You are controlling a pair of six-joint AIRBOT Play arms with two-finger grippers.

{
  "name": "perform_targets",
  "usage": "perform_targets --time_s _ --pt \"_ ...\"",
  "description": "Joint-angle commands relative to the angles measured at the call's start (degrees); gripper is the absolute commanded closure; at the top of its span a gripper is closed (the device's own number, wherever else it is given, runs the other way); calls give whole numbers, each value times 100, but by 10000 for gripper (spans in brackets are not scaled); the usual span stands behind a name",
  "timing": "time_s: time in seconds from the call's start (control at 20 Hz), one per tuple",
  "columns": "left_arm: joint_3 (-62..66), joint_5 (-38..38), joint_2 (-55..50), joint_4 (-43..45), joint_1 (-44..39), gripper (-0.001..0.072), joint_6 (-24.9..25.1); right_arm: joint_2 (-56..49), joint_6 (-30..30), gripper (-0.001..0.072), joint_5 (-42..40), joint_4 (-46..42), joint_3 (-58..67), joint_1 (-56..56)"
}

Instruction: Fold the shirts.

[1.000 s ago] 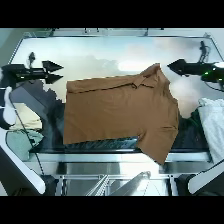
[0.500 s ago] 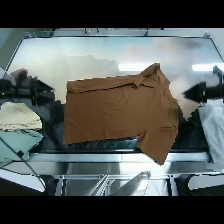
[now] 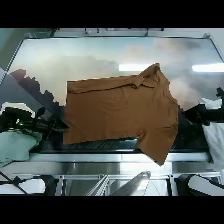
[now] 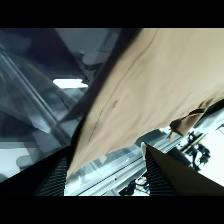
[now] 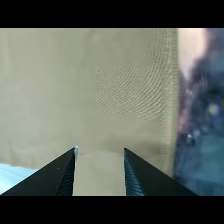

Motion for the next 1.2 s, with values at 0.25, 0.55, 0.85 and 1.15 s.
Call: perform_targets --time_s 0.25,0.55,0.85,1.15 --pt "50 -518 81 361 -1145 674 177 426 356 300 131 -551 -120 -20" --pt "345 -542 81 361 -1191 673 212 446 1755 229 90 -2122 -673 -17" --pt "345 -540 81 363 -1191 674 286 439 1523 232 -717 -1193 -1912 -13" --pt "343 -599 81 363 -1191 673 286 428 1167 304 -863 -457 -2004 275"
